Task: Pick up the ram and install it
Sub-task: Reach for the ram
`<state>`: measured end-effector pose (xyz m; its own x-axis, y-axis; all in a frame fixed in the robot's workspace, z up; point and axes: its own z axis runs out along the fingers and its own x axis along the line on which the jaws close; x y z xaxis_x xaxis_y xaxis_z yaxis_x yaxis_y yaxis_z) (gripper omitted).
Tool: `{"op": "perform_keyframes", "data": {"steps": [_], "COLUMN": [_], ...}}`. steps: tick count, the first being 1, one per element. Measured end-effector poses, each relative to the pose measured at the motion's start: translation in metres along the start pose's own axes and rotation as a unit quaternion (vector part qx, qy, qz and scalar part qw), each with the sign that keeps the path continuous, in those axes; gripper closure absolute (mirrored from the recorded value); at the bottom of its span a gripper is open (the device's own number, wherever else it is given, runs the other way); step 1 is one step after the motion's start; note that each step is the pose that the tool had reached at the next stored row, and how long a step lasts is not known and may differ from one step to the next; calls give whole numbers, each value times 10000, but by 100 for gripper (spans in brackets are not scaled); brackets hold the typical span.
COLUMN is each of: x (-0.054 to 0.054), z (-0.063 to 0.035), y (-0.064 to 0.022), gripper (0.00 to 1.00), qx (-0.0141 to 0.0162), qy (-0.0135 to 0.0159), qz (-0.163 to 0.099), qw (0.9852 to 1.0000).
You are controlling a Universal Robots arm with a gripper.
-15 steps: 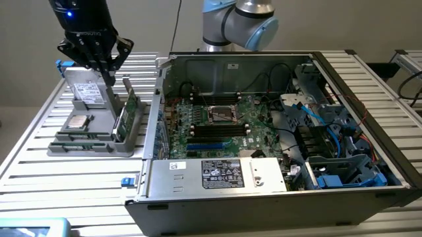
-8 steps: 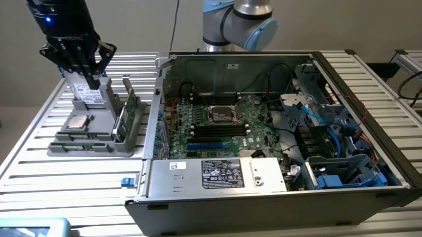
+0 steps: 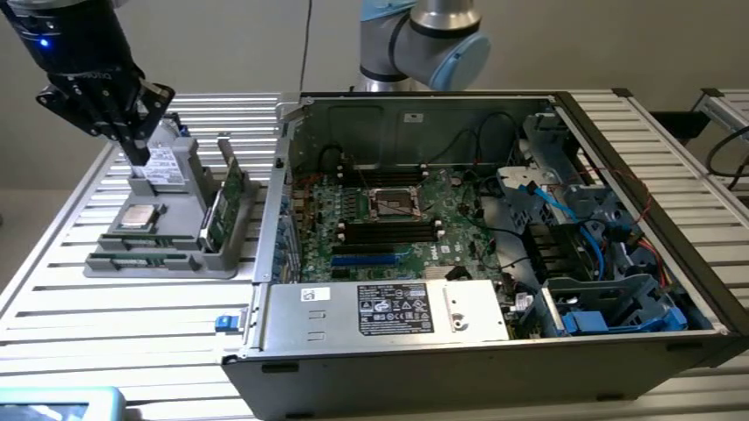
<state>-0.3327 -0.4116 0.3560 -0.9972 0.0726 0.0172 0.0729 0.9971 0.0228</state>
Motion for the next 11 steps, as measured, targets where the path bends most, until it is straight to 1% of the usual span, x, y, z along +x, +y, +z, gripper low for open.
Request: {"op": "perform_keyframes", "data": {"steps": [3, 5, 7, 11], "x": [97, 170, 231, 243], "z": [17, 32, 57, 130], "y": [-9, -15, -20, -24], "gripper": [89, 89, 89, 89], "qx": [4, 6, 5, 6], "qy": [-48, -68, -76, -76], "qz": [-2, -2, -2, -2], "qw": [10000, 10000, 10000, 10000]}}
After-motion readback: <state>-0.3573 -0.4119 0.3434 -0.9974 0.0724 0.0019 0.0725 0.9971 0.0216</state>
